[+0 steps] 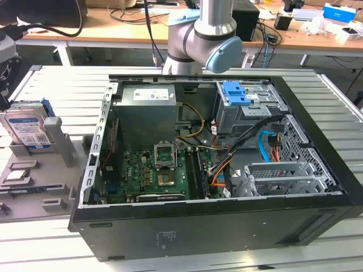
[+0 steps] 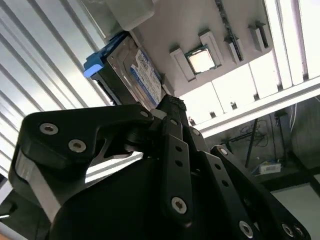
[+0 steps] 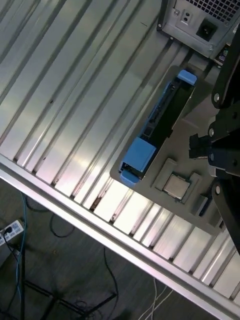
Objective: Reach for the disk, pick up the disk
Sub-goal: 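Pick up the disk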
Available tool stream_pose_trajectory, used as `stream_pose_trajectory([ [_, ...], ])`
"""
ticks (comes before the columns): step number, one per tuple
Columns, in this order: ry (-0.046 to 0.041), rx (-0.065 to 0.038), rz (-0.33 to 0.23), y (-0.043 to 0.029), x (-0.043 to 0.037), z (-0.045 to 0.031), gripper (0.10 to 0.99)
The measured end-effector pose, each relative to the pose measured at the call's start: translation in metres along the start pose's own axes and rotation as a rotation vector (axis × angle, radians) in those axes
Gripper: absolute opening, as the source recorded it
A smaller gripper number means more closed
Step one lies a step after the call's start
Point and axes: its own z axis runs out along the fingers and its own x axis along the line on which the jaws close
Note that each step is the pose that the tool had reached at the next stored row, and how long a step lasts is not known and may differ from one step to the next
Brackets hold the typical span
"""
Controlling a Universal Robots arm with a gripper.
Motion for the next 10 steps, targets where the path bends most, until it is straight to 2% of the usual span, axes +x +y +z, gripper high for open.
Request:
stream_pose_trajectory([
  [5, 0.0039, 0.000, -0.103, 0.0000, 0.0000, 0.0000, 0.106],
  [10, 0.0069, 0.000, -0.182, 0.0000, 0.0000, 0.0000, 0.106],
])
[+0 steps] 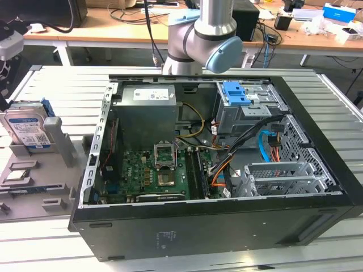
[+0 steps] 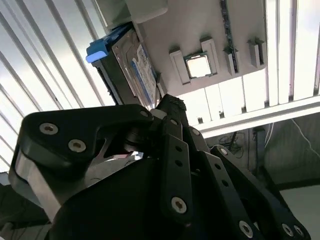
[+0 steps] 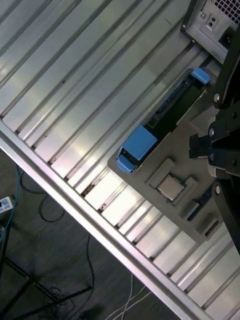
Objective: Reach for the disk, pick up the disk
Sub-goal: 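Pick up the disk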
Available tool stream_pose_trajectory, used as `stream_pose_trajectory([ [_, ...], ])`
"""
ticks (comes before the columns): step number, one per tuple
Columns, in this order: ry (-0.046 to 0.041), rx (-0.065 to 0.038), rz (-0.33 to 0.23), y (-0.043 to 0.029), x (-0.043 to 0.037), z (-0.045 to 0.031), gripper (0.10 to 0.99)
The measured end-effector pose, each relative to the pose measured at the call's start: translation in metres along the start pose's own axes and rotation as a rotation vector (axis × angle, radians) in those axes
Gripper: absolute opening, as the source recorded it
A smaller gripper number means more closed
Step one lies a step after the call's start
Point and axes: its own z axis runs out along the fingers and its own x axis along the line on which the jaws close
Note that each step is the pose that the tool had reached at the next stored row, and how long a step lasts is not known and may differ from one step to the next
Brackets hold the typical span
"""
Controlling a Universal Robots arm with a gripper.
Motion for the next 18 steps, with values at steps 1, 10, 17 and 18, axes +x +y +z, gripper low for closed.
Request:
stream_pose_trajectory([
  [1, 0.0005, 0.000, -0.013, 0.0000, 0.0000, 0.0000, 0.106],
  [10, 0.0062, 0.000, -0.160, 0.0000, 0.0000, 0.0000, 0.106],
  [17, 0.0089, 0.000, -0.230, 0.0000, 0.0000, 0.0000, 0.106],
  [18, 0.0093, 0.000, -0.243, 0.0000, 0.0000, 0.0000, 0.106],
])
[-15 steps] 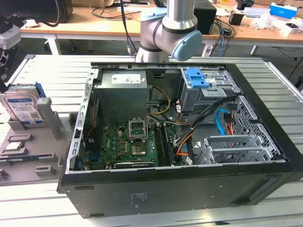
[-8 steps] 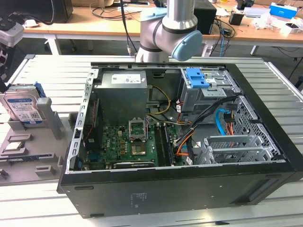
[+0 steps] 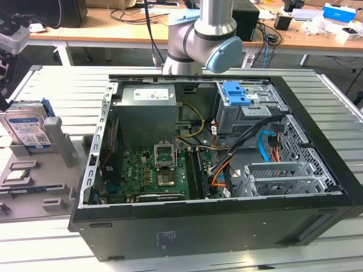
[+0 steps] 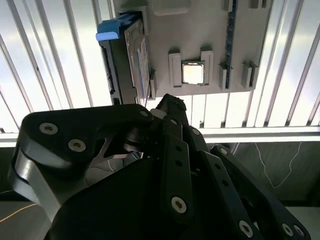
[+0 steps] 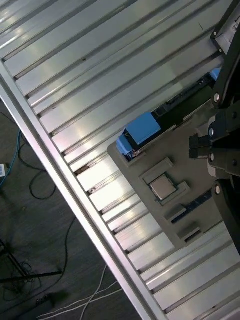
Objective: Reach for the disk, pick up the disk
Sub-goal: 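Pick up the disk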
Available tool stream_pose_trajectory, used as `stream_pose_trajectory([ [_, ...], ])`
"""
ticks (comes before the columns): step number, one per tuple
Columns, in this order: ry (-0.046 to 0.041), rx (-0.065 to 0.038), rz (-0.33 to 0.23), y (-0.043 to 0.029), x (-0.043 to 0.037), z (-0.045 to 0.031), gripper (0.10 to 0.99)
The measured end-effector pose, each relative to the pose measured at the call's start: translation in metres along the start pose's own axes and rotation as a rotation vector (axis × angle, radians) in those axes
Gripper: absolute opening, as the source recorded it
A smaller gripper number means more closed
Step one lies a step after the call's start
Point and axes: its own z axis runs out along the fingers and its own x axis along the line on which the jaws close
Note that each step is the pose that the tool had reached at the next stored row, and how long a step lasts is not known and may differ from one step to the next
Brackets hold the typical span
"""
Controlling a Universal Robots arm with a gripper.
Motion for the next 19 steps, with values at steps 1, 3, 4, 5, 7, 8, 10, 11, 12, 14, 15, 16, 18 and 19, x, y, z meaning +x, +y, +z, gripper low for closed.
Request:
stream_pose_trajectory([
  [1, 0.0007, 0.000, -0.016, 0.0000, 0.0000, 0.0000, 0.106],
  [3, 0.0015, 0.000, -0.037, 0.0000, 0.0000, 0.0000, 0.106],
  [4, 0.0022, 0.000, -0.054, 0.0000, 0.0000, 0.0000, 0.106],
  [5, 0.0026, 0.000, -0.070, 0.0000, 0.0000, 0.0000, 0.106],
  [7, 0.0040, 0.000, -0.104, 0.0000, 0.0000, 0.0000, 0.106],
  [8, 0.0048, 0.000, -0.124, 0.0000, 0.0000, 0.0000, 0.106],
  [10, 0.0064, 0.000, -0.165, 0.0000, 0.0000, 0.0000, 0.106],
  [11, 0.0071, 0.000, -0.184, 0.0000, 0.0000, 0.0000, 0.106],
  [12, 0.0074, 0.000, -0.194, 0.0000, 0.0000, 0.0000, 0.106],
  [14, 0.0081, 0.000, -0.213, 0.0000, 0.0000, 0.0000, 0.106],
  [15, 0.0084, 0.000, -0.221, 0.0000, 0.0000, 0.0000, 0.106],
  [16, 0.0088, 0.000, -0.230, 0.0000, 0.0000, 0.0000, 0.106],
  [18, 0.0095, 0.000, -0.249, 0.0000, 0.0000, 0.0000, 0.106],
  [19, 0.0099, 0.000, -0.258, 0.0000, 0.0000, 0.0000, 0.106],
])
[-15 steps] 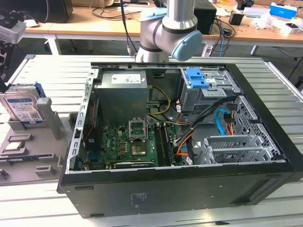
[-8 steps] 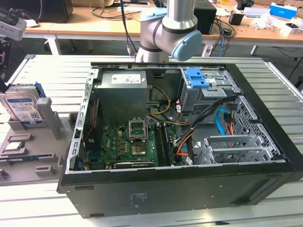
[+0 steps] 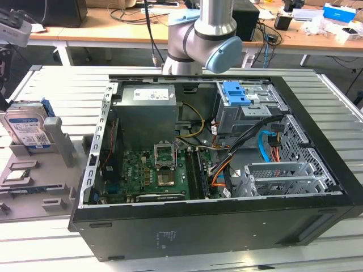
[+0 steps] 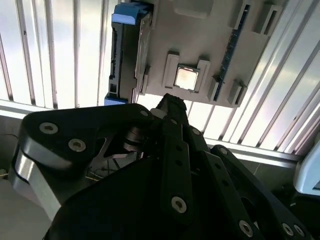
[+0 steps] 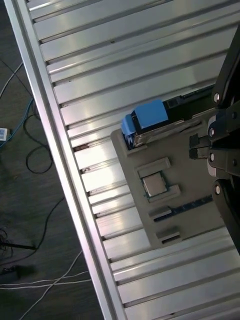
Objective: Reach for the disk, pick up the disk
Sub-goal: 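Pick up the disk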
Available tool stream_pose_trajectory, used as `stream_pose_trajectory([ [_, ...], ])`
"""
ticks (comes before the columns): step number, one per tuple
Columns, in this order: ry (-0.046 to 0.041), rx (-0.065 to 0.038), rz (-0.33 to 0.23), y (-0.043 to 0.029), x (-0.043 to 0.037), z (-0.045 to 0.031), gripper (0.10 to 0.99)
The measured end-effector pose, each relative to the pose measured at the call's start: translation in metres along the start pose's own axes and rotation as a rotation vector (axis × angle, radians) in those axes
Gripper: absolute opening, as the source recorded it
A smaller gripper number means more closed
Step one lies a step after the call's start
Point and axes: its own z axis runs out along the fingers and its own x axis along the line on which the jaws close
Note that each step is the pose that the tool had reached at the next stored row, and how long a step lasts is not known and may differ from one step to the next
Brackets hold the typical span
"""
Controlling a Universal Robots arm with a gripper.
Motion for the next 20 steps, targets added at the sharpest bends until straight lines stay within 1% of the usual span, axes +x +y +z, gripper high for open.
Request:
stream_pose_trajectory([
  [14, 0.0053, 0.000, -0.139, -0.0001, 0.0000, 0.0000, 0.106],
  [20, 0.0080, 0.000, -0.209, -0.0002, -0.0001, 0.0000, 0.106],
])
